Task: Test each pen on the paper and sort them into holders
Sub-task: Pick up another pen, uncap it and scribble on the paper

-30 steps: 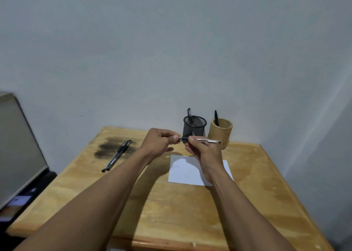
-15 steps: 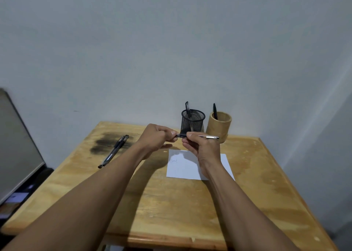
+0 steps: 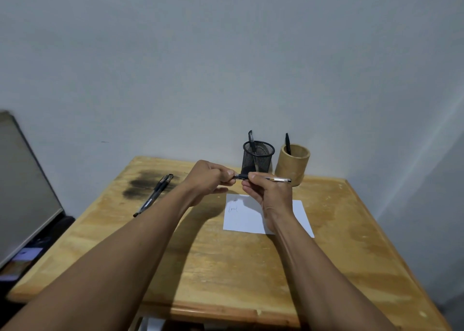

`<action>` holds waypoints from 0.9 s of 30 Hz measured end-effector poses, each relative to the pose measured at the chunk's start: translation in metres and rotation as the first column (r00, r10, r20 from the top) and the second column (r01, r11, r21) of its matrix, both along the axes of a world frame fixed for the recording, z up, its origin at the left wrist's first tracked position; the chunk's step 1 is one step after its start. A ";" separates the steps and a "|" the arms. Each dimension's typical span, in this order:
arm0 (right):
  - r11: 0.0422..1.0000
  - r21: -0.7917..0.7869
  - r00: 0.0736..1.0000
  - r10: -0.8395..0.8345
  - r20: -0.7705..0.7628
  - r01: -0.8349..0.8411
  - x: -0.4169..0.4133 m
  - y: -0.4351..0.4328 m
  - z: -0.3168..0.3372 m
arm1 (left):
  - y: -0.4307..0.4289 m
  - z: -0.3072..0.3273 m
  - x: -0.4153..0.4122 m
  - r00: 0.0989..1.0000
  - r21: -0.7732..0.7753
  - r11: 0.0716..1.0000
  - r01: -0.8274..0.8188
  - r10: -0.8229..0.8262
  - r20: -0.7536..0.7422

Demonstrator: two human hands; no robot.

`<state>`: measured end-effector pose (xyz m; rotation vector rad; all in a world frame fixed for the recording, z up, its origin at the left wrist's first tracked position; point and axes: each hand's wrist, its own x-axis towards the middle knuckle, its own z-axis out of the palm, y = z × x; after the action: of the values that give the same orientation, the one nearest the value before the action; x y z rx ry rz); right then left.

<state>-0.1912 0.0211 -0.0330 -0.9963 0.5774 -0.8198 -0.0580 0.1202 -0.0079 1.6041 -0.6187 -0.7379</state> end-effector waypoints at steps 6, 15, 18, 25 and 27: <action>1.000 -0.003 1.000 -0.001 0.004 0.001 0.000 -0.002 -0.002 | -0.002 -0.002 -0.002 1.000 -0.021 1.000 -0.006 0.006 0.007; 0.997 0.016 0.997 0.070 0.016 -0.070 0.000 -0.009 -0.001 | -0.004 -0.001 0.004 0.998 -0.011 1.000 0.021 -0.021 0.058; 0.997 -0.038 0.997 0.074 0.000 -0.074 0.000 -0.009 0.000 | -0.005 -0.002 0.005 1.000 0.003 1.000 0.023 -0.023 -0.014; 0.999 0.031 1.000 -0.019 -0.010 0.019 0.002 -0.005 -0.003 | -0.011 -0.009 0.007 0.998 -0.011 1.000 0.018 -0.017 0.067; 0.999 0.031 0.999 -0.023 -0.026 0.024 0.003 -0.004 -0.003 | -0.011 -0.010 0.008 0.997 -0.003 1.000 0.023 -0.023 0.072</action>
<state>-0.1882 0.0168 -0.0363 -0.9740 0.6233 -0.8175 -0.0501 0.1090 -0.0179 1.6280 -0.6911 -0.6982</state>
